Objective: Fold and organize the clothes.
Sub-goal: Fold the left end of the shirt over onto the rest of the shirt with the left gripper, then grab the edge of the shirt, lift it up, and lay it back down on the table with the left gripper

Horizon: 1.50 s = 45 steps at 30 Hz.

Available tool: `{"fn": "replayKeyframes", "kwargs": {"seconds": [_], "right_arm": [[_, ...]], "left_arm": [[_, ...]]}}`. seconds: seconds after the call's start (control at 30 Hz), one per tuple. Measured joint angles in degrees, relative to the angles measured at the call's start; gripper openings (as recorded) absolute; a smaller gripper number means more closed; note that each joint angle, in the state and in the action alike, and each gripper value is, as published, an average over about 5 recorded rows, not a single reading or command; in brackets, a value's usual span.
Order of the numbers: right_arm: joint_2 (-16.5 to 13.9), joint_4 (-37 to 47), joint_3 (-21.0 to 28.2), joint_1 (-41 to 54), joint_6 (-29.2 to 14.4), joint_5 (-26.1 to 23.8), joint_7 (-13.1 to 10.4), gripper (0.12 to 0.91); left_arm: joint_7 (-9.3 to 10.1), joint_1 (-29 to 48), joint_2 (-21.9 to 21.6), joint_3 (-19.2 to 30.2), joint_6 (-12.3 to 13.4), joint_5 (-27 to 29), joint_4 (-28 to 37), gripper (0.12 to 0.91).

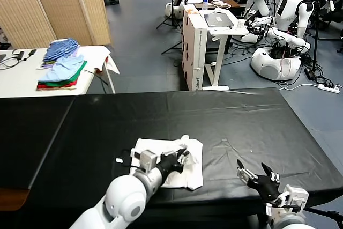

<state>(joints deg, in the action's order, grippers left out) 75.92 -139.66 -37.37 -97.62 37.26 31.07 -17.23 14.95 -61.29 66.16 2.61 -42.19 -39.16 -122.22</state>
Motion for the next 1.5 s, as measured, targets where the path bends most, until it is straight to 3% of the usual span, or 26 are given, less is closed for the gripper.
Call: {"fn": "replayKeyframes", "kwargs": {"seconds": [0.17, 0.23, 0.33, 0.53, 0.7, 0.83, 1.03, 1.17, 1.3, 1.5], "right_arm": [[-0.69, 0.35, 0.86, 0.47, -0.13, -1.0, 0.64, 0.907], [-1.2, 0.48, 1.5, 0.85, -0.93, -2.04, 1.89, 0.907], [-2.31, 0.45, 3.03, 1.56, -3.18, -3.89, 4.69, 0.907], [-6.23, 1.03, 8.87, 4.23, -6.7, -9.36, 10.15, 0.907], [-9.03, 2.48, 13.98, 7.37, -7.25, -12.1, 10.12, 0.907], [-9.7, 3.24, 15.02, 8.68, -7.61, -11.81, 9.64, 0.907], [-10.49, 2.28, 12.61, 7.89, -7.69, -9.73, 9.66, 0.907], [-10.56, 0.77, 9.54, 6.63, -7.46, -8.26, 9.47, 0.907], [-10.55, -0.36, 6.11, 5.17, -7.27, -7.71, 9.24, 0.907], [-10.12, -1.45, 3.11, 3.67, -7.0, -7.62, 9.0, 0.907]], "left_arm": [[-0.07, -0.22, 0.41, -0.62, 0.0, -1.35, -1.18, 0.777], [-0.18, -0.6, 0.13, -1.35, 0.0, -2.5, -2.05, 0.86], [-0.78, -1.54, -0.91, -3.36, 0.0, -3.28, -3.78, 0.901], [-2.25, -5.59, -4.95, -9.33, 0.0, 2.49, -7.58, 0.907], [-2.59, -11.17, -6.21, -13.47, 0.12, 5.55, -9.71, 0.907], [-4.36, -15.66, -5.33, -14.44, 2.59, 5.35, -9.4, 0.907], [-8.77, -19.14, -3.43, -14.3, 9.31, 10.32, -6.7, 0.907], [-10.26, -18.96, -2.51, -13.63, 12.69, 13.52, -4.55, 0.907], [-10.45, -18.6, -1.79, -12.67, 14.09, 14.89, -2.46, 0.897], [-10.4, -18.12, -1.05, -11.43, 14.82, 15.72, 0.24, 0.799]]}}
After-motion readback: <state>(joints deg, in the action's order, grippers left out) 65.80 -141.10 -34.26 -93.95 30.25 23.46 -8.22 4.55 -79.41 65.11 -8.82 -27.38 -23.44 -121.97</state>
